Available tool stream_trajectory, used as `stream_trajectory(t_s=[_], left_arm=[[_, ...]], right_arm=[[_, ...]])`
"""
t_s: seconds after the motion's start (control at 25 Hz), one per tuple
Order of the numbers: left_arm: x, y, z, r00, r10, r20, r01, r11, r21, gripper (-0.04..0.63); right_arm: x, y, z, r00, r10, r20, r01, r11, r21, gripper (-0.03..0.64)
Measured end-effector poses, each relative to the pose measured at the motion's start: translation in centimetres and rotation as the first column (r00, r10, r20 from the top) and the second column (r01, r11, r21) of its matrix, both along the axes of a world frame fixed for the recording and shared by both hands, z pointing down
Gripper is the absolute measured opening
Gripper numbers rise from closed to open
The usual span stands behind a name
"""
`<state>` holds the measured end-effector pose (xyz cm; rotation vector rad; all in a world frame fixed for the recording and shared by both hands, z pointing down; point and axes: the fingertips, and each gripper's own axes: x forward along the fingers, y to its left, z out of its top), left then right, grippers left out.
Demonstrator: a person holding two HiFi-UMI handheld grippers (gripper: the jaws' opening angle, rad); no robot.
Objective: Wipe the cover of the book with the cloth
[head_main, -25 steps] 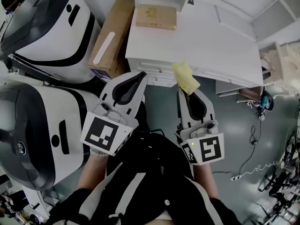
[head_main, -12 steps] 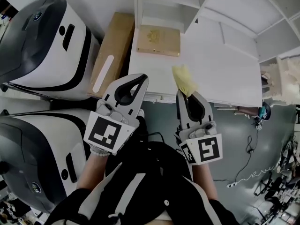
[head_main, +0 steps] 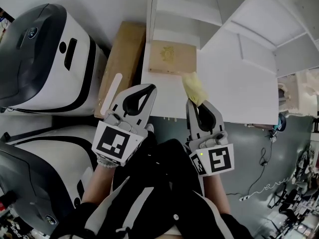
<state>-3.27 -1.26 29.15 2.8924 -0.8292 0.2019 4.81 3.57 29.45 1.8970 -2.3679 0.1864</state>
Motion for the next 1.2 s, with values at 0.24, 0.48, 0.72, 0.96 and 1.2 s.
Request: stream_trajectory(t_s=[0.24,0.48,0.72,0.96,1.2], left_arm=[[-0.6,-2.2,2.3,1.0,-0.031,-0.005,0.03,0.999,-0.036,0.002],[-0.8,-4.6,5.8,0.996,-0.087,0.032,0.09,0.988,-0.129,0.002],[-0.3,-6.8,8.9,0.991,-0.123,0.051,0.132,0.961,-0.241,0.021],[0.8,-8.5,12.7,0.985,-0.12,0.126,0.155,0.934,-0.321,0.073],[2.0,-10.1,16.9,0.978,-0.134,0.162,0.19,0.888,-0.418,0.132]], right_arm=[[-0.3,-1.6,1.1,1.0,-0.016,-0.009,0.016,0.999,-0.041,0.035],[-0.3,-3.6,1.9,0.999,-0.053,-0.011,0.052,0.997,-0.057,0.036],[0.4,-5.7,3.2,0.995,-0.091,-0.037,0.088,0.993,-0.075,0.036],[1.3,-7.7,4.6,0.989,-0.14,-0.048,0.134,0.985,-0.108,0.036],[2.3,-9.3,6.3,0.984,-0.176,-0.039,0.169,0.975,-0.142,0.035]])
